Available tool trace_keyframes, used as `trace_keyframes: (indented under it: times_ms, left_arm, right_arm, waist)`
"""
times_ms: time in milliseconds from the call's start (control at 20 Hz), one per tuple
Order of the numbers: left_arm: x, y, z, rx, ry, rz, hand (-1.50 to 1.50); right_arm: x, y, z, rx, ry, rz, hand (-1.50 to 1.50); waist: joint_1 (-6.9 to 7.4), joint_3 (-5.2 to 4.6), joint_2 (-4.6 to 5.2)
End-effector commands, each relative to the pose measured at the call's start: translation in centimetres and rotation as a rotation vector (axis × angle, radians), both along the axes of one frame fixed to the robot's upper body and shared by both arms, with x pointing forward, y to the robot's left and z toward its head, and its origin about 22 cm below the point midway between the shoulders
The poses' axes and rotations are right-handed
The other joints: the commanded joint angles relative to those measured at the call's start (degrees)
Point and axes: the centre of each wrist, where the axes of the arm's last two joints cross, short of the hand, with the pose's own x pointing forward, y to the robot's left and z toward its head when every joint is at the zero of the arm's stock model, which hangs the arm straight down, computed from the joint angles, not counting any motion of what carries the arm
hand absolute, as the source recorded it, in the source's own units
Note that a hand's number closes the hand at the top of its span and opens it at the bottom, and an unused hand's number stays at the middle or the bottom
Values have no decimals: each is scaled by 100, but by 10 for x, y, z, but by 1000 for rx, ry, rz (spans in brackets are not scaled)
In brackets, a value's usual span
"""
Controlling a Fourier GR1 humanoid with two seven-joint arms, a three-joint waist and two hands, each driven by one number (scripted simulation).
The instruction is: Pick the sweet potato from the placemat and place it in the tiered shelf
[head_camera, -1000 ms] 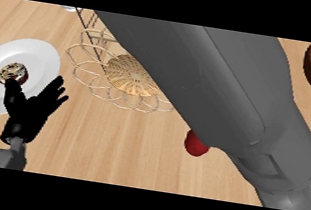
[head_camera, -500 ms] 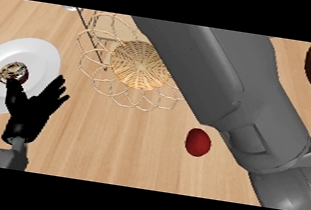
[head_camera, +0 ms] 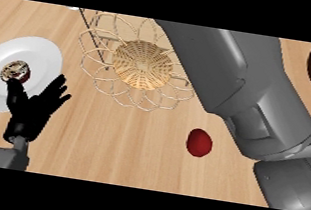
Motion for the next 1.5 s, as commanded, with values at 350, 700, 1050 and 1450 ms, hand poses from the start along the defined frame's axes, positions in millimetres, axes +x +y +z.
trace_keyframes:
  times_ms: [350, 700, 1050, 1450]
  left_arm:
    - [11, -12, -6, -3, 68, 2, 0]
    - [-3, -7, -10, -3, 60, 11, 0]
    - [-13, 19, -9, -24, 65, 10, 0]
    - [-5, -2, -13, -5, 73, 37, 0]
  right_arm:
    - [7, -6, 9, -80, 31, 38, 150]
    - [7, -11, 9, 262, -58, -50, -150]
    - [6, -11, 3, 500, -94, -2, -150]
    - [9, -54, 45, 708, -263, -109, -150]
  waist:
    - [-65, -28, 18]
    - [-65, -22, -4]
    - [-56, -21, -13]
    - [-173, -19, -41]
